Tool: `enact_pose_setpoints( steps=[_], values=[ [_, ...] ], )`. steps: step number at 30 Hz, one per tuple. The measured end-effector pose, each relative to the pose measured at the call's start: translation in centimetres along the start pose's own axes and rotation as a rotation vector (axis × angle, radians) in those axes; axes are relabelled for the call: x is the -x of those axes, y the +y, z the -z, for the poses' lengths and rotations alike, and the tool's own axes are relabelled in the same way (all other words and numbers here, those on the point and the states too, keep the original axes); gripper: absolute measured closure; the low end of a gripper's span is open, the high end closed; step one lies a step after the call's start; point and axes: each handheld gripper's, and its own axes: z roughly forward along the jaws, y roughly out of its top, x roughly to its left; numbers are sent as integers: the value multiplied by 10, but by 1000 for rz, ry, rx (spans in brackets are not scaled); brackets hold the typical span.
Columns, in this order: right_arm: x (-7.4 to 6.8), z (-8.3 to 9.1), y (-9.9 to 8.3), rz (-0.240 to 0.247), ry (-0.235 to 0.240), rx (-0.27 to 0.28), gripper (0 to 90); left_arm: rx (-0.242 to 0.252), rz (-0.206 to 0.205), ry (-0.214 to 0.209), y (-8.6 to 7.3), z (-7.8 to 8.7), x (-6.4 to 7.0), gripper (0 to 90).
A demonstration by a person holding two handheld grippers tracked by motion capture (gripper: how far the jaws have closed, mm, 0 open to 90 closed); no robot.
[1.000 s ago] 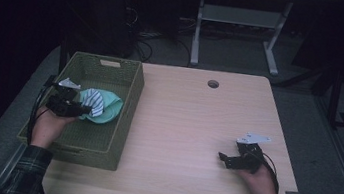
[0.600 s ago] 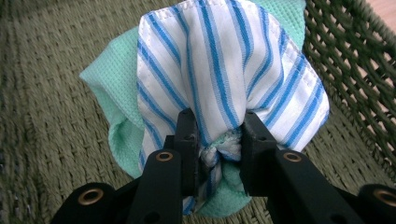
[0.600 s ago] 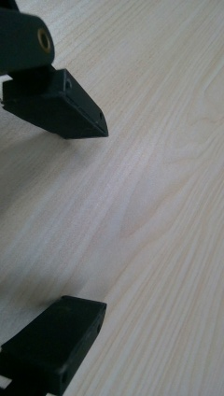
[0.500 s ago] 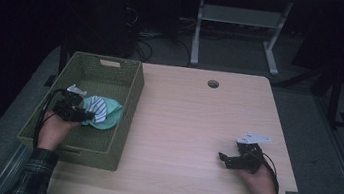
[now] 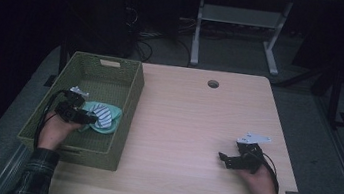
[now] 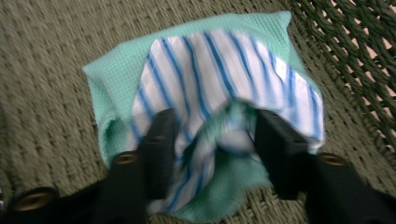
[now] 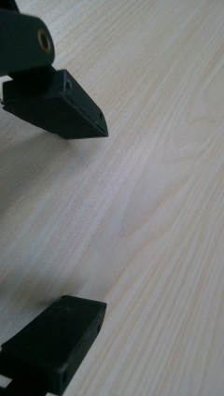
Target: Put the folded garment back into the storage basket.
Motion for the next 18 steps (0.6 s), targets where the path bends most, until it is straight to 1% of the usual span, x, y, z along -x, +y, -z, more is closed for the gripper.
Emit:
enact_pose_setpoints(
  steps=[1,6,8,10,12,13,14,16,18],
  values=[
    [0,0,0,0,0,0,129,1,-6,5,0,0,0,404],
    [0,0,0,0,0,0,129,5,-9,7,0,0,1,254],
    [0,0,0,0,0,0,129,12,-17,17,0,0,2,227],
    [0,0,0,1,0,0,129,11,-19,-4,0,0,1,194],
    [0,0,0,0,0,0,129,8,-22,-3,0,-1,2,169],
    [0,0,0,1,0,0,129,2,-33,-4,1,-1,3,160],
    [0,0,0,0,0,0,129,-2,-34,-12,1,-1,3,146],
    [0,0,0,0,0,-1,129,4,-30,-20,1,-1,2,142],
    [0,0,0,1,0,-1,129,22,-15,-32,2,1,1,136]
  ],
)
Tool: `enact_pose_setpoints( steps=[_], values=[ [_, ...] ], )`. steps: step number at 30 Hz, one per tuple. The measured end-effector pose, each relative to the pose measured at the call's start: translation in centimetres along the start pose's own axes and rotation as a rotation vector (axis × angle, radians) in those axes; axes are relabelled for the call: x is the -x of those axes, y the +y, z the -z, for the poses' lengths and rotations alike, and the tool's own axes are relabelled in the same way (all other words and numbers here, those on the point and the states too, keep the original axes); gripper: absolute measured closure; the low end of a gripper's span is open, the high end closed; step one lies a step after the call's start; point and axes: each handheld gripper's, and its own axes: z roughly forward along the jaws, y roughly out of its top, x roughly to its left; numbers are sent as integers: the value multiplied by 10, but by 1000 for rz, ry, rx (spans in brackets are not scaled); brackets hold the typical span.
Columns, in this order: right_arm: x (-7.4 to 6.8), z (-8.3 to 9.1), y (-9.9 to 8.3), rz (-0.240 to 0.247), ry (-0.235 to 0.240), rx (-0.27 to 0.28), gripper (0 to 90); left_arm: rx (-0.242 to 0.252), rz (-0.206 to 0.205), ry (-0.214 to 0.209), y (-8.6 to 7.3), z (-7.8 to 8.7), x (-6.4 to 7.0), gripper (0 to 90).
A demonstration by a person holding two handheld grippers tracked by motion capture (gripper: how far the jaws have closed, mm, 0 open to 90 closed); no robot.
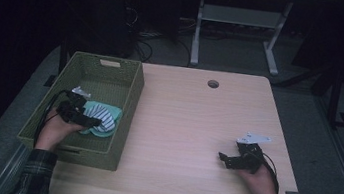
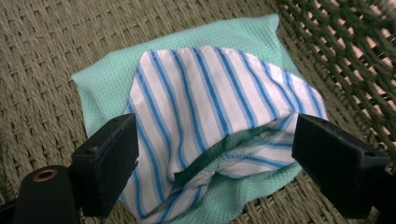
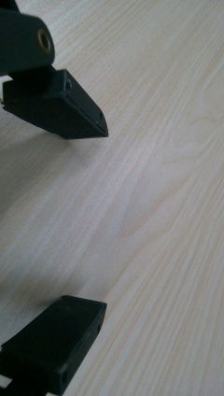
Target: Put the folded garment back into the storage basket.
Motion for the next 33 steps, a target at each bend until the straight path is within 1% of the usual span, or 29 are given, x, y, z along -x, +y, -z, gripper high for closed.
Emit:
enact_pose_setpoints(
  steps=[2,4,5,6,7,9,12,13,16,17,19,21,23,26,30,33],
  values=[
    [0,0,0,0,0,0,129,24,10,-15,1,4,0,136],
    [0,0,0,0,0,0,129,41,10,-14,3,8,1,137],
    [0,0,0,0,0,0,129,52,20,-24,4,10,1,137],
    [0,0,0,0,0,0,129,59,19,-32,5,13,2,137],
    [0,0,0,0,0,0,129,69,19,-29,7,14,4,138],
    [0,0,0,0,0,0,129,80,5,-27,11,19,8,139],
    [0,0,0,0,-1,0,129,118,11,-47,16,25,16,142],
    [0,0,0,0,0,-1,129,124,13,-50,19,28,19,142],
    [0,0,0,0,-1,0,129,145,-1,-62,24,36,26,143],
    [0,0,0,0,0,0,129,155,1,-68,26,38,30,143],
    [0,0,0,0,0,0,129,176,-17,-80,29,43,35,143],
    [0,0,0,0,-1,0,129,197,-15,-104,32,45,41,144],
    [0,0,0,0,-1,0,129,194,-35,-107,35,46,47,144],
    [0,0,0,0,-1,1,129,207,-48,-127,41,45,58,144],
    [0,0,0,-1,-1,0,129,232,-64,-152,49,45,75,144],
    [0,0,0,-1,-1,0,129,233,-98,-165,56,43,89,144]
  ],
)
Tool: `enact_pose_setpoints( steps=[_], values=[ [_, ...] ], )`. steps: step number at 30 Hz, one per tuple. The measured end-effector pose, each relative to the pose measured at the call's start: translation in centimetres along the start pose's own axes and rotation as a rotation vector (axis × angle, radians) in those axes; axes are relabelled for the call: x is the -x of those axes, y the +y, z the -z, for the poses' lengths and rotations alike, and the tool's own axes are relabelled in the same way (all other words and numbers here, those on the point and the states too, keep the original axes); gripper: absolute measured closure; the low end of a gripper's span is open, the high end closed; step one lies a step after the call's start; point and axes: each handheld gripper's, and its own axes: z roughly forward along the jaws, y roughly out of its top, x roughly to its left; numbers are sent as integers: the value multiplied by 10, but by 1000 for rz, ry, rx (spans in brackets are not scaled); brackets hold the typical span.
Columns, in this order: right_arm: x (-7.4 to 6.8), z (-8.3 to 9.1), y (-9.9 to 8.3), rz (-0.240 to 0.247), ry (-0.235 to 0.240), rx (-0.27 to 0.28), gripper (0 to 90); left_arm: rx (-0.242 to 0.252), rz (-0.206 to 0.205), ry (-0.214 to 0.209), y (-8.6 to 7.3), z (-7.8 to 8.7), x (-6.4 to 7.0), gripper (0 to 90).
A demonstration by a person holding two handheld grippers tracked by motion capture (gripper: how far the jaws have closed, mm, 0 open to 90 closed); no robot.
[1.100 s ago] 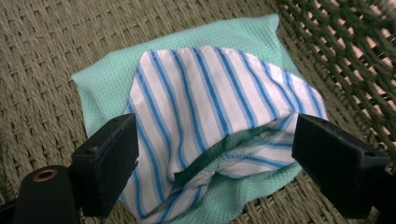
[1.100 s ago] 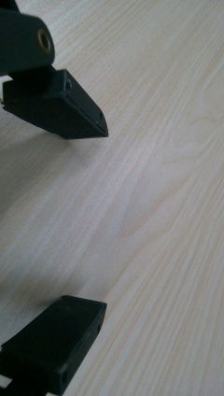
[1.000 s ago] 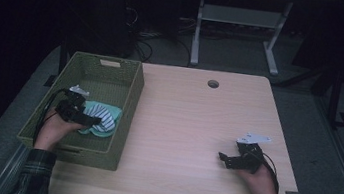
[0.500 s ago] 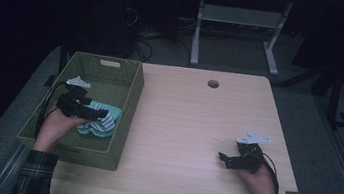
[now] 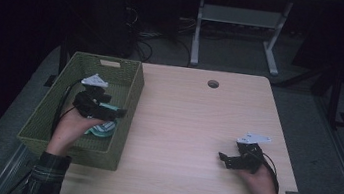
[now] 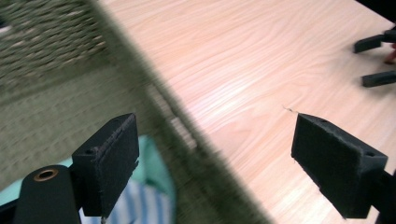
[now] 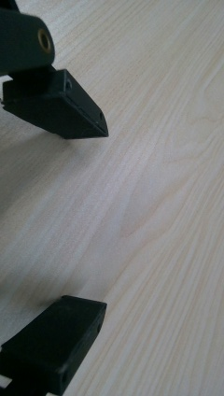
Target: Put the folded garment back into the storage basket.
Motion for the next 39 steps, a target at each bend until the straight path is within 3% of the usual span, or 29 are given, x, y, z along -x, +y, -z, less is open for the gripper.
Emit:
enact_pose_setpoints(
  steps=[13,22,31,39],
  values=[
    [0,0,0,0,0,0,129,12,-71,-74,22,-37,54,144],
    [0,0,0,0,0,1,129,-8,-130,-102,20,-75,91,144],
    [0,0,0,0,0,1,128,-31,-161,-111,4,-108,111,144],
    [0,0,0,1,0,0,128,-65,-171,-98,-14,-137,115,143]
  ],
)
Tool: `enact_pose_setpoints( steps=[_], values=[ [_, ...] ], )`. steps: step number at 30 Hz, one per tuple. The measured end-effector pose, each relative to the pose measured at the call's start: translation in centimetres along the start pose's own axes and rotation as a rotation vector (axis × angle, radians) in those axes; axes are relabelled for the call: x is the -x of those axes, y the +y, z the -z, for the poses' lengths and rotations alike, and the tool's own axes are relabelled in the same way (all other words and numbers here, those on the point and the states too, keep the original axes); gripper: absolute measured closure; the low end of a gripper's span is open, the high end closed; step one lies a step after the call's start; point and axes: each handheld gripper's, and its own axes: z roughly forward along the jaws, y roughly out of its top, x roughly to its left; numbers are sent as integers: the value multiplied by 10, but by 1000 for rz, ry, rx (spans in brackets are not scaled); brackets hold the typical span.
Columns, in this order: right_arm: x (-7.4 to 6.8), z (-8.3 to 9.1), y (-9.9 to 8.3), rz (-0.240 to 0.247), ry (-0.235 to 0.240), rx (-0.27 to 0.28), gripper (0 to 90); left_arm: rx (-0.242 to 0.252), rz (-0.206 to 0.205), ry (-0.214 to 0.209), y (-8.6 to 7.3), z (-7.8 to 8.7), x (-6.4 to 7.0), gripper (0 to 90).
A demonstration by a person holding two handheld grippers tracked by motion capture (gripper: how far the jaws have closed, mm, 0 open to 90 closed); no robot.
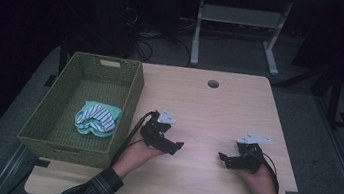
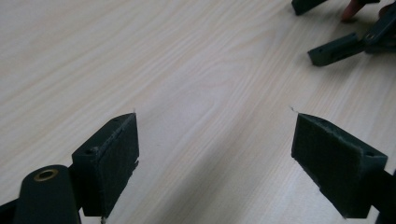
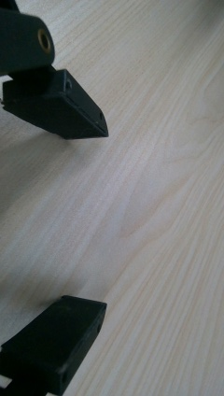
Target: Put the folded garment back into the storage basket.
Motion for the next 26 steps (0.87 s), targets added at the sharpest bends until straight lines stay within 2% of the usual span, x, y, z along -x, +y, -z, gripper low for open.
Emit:
enact_pose_setpoints(
  steps=[8,15,26],
  values=[
    [0,0,0,0,0,0,129,-63,-17,4,-14,-25,2,143],
    [0,0,0,0,0,0,129,-123,-28,10,-22,-36,3,142],
    [0,0,0,0,0,0,129,-91,-40,10,-28,-34,4,133]
  ],
)
